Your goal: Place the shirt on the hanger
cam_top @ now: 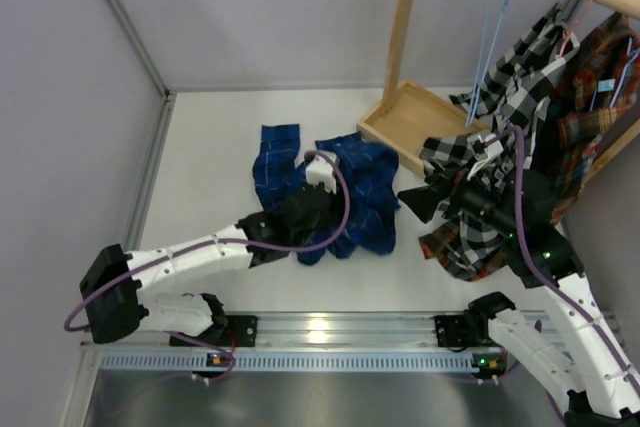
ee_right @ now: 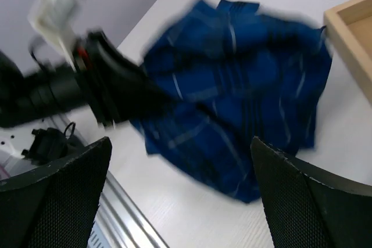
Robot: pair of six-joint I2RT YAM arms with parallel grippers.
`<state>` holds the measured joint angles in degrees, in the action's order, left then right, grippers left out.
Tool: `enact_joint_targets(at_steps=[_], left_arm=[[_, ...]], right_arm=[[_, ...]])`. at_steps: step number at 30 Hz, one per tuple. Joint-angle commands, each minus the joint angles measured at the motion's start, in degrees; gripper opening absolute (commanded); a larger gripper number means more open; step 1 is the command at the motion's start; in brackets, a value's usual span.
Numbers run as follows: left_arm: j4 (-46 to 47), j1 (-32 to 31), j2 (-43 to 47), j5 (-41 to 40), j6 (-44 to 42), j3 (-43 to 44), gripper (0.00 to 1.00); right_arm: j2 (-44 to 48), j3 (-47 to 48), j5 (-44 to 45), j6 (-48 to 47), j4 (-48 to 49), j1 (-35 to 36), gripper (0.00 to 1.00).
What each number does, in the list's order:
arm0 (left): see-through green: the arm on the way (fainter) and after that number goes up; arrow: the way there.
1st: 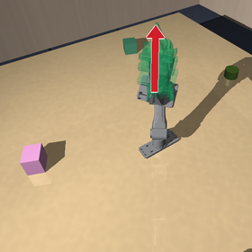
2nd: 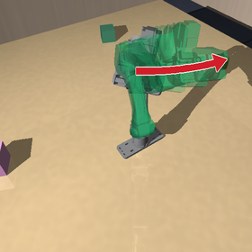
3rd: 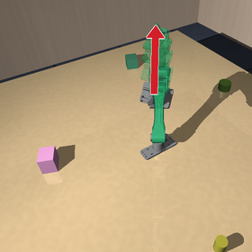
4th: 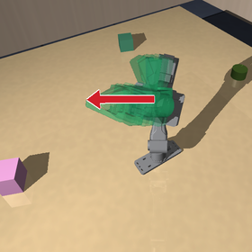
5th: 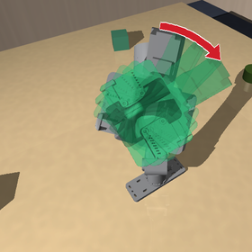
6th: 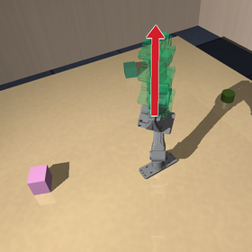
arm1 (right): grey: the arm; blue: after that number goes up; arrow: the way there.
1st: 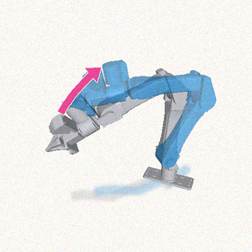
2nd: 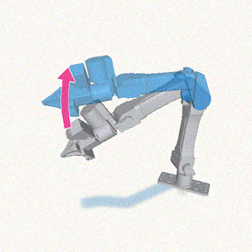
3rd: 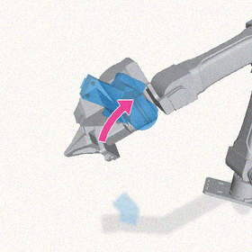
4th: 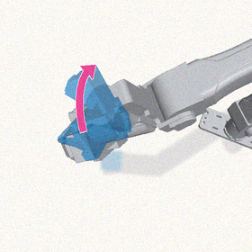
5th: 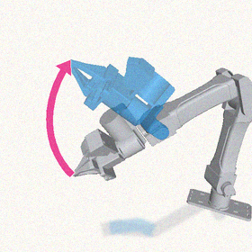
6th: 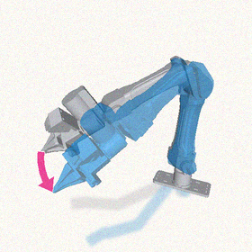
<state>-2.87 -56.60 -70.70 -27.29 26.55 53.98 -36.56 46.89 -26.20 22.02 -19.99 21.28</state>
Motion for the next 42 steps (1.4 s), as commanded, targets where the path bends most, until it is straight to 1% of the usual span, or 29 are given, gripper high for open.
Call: enact_joint_targets(at_steps=[1, 2, 4, 5, 6, 7, 9, 11, 12, 13, 14, 15, 16, 17, 18, 19, 20, 21, 23, 24, 27, 28, 30, 33, 34, 35, 36, 38, 42], left_arm=[[9.3, -7.9, 0.0, 1.1, 2.9, -7.0, 0.61], [9.3, -9.5, 0.2, 0.3, 2.6, -7.7, 0.71], [9.3, -13.4, 2.3, 0.5, -0.7, -9.7, 0.85], [9.1, -14.5, 3.6, 0.4, -1.9, -10.4, 0.97], [9.0, -15.5, 5.1, 2.0, -4.0, -11.1, 0.98], [7.9, -17.1, 9.2, 2.8, -4.5, -12.3, 0.98], [6.0, -17.6, 14.0, 5.9, -5.1, -13.5, 0.98], [0.2, -17.6, 21.2, 3.1, -4.1, -14.3, 0.98], [-2.3, -17.6, 23.4, -0.9, -1.3, -14.3, 0.98], [-5.2, -17.5, 25.2, -12.6, 0.9, -14.2, 0.98], [-12.1, -17.3, 27.2, -18.7, 3.7, -13.3, 0.98], [-15.7, -17.0, 27.2, -23.6, 8.2, -12.6, 0.98], [-18.4, -14.9, 26.6, -26.5, 9.0, -11.7, 0.98], [-21.0, -13.4, 24.0, -25.5, 9.0, -10.3, 0.98], [-21.9, -9.5, 22.1, -23.8, 9.6, -9.7, 0.98], [-22.4, -7.4, 20.2, -21.8, 10.1, -9.2, 0.98], [-22.8, -5.5, 18.1, -17.6, 10.7, -8.6, 0.98], [-22.8, -1.8, 14.5, -15.5, 12.4, -8.7, 0.98], [-22.6, 0.3, 11.8, -12.5, 14.1, -9.1, 0.98], [-22.7, 1.0, 9.8, -12.9, 15.5, -9.4, 0.98], [-22.5, 1.2, 9.3, -14.1, 17.7, -10.8, 0.98], [-22.3, 1.2, 10.2, -13.8, 18.2, -11.3, 0.98], [-21.5, 1.2, 11.5, -13.2, 18.2, -12.0, 0.98], [-21.3, 1.2, 14.2, -12.9, 17.3, -12.7, 0.98], [-21.2, 1.3, 14.8, -12.5, 17.0, -12.7, 0.98], [-21.3, 1.2, 15.8, -12.1, 16.3, -12.6, 0.98], [-21.1, 1.2, 16.2, -11.7, 15.6, -12.6, 0.98], [-20.0, 1.3, 16.9, -9.5, 13.5, -12.8, 0.98], [-18.8, 1.3, 16.7, -5.9, 9.8, -11.8, 0.98]], right_arm=[[0.6, 3.5, 6.1, -3.4, -2.5, 0.7, 0.99], [0.9, 3.2, 7.2, -3.7, -2.9, 0.7, 0.99], [1.0, 2.7, 7.4, -3.7, -3.0, 0.7, 0.99], [0.4, 2.2, 6.5, -3.7, -2.6, 0.7, 0.99], [-1.7, 2.1, 3.5, -4.3, -2.4, 0.8, 1.00], [-3.2, 2.3, 1.8, -5.1, -2.4, 0.9, 0.99], [-7.5, 3.5, 0.0, -6.5, -3.1, 1.1, 0.99], [-10.2, 5.1, 0.4, -7.8, -4.0, 3.0, 0.99], [-13.5, 6.0, 3.0, -9.0, -4.5, 4.3, 0.99], [-15.4, 7.1, 5.6, -9.7, -6.0, 5.9, 1.00], [-17.4, 9.8, 8.2, -10.4, -6.8, 9.4, 0.99], [-21.9, 11.3, 13.5, -11.6, -7.5, 11.0, 0.99], [-24.4, 12.5, 16.2, -11.7, -7.9, 12.5, 0.99], [-26.6, 15.0, 18.5, -11.8, -8.0, 15.2, 0.99], [-31.3, 16.4, 22.4, -11.9, -8.0, 16.1, 0.99], [-33.9, 17.7, 23.7, -12.0, -8.0, 16.9, 1.00], [-36.4, 20.9, 24.7, -12.5, -8.9, 18.8, 0.99], [-41.4, 22.7, 27.5, -13.9, -9.8, 19.8, 0.99], [-46.4, 27.9, 31.8, -15.2, -12.3, 21.7, 0.99], [-51.1, 29.6, 32.7, -16.5, -15.6, 22.0, 0.98], [-57.1, 32.0, 35.2, -17.1, -19.1, 22.7, 0.91], [-57.6, 31.7, 35.1, -17.1, -19.1, 22.7, 0.85], [-58.2, 30.0, 32.4, -17.3, -18.1, 22.7, 0.80], [-59.9, 29.0, 28.7, -18.0, -17.5, 22.7, 0.65], [-60.5, 29.0, 28.8, -18.0, -17.5, 22.8, 0.50], [-61.1, 29.1, 29.6, -18.1, -17.5, 22.8, 0.42], [-61.3, 29.2, 30.1, -18.1, -17.5, 22.7, 0.25], [-60.8, 30.1, 32.7, -17.8, -17.5, 22.7, 0.00], [-52.8, 30.9, 36.2, -16.3, -15.5, 22.9, 0.00]])
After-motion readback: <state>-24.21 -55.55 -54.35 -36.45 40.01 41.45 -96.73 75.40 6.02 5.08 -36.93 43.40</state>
